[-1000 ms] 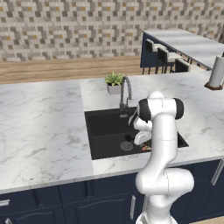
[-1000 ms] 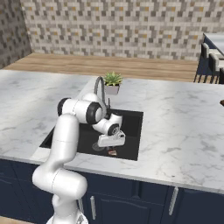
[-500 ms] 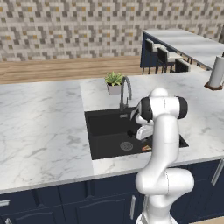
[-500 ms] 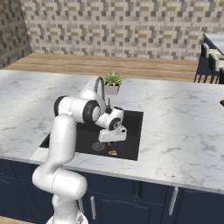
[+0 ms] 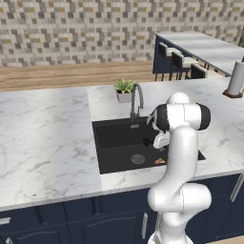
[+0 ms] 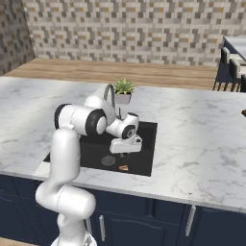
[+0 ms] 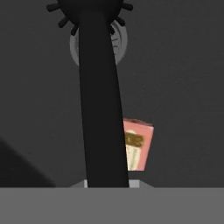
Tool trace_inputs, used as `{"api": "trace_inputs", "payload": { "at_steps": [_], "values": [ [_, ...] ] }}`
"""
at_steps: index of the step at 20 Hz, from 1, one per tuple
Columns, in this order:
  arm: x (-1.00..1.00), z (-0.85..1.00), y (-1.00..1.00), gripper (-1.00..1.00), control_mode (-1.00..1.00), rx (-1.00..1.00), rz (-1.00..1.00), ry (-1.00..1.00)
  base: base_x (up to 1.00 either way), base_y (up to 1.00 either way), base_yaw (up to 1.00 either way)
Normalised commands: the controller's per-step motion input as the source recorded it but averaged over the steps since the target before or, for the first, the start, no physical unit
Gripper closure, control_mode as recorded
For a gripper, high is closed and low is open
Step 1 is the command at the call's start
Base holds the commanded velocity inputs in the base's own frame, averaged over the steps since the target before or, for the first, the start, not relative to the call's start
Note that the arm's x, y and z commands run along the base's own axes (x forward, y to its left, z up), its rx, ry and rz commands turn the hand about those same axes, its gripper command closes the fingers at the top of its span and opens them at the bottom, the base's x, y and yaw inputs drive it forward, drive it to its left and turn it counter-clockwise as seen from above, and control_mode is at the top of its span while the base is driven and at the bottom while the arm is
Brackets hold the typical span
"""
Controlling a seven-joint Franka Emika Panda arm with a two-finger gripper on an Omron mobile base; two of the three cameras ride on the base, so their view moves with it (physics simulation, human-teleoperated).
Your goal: Pick up the dish brush and bar soap from the sink, and place them back in the cabinet, and close the cabinet door.
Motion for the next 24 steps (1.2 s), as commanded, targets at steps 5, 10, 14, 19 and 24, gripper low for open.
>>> {"api": "trace_inputs", "payload": {
  "at_steps": [5,10,14,19,24],
  "values": [
    [-0.30,0.35,-0.01,1.00,-1.00,0.00,0.00,0.00,0.00,0.00,0.00],
    [-0.28,0.37,0.00,1.00,-1.00,0.00,-0.07,0.00,0.00,0.00,0.00],
    [-0.33,0.38,0.00,1.00,-1.00,0.00,-0.12,0.00,0.00,0.00,0.00],
    [-0.29,0.35,0.02,1.00,-1.00,0.00,-0.14,0.00,0.00,0.00,0.00],
    [-0.30,0.25,0.15,1.00,-1.00,0.00,-0.16,0.00,0.00,0.00,0.00]
  ]
}}
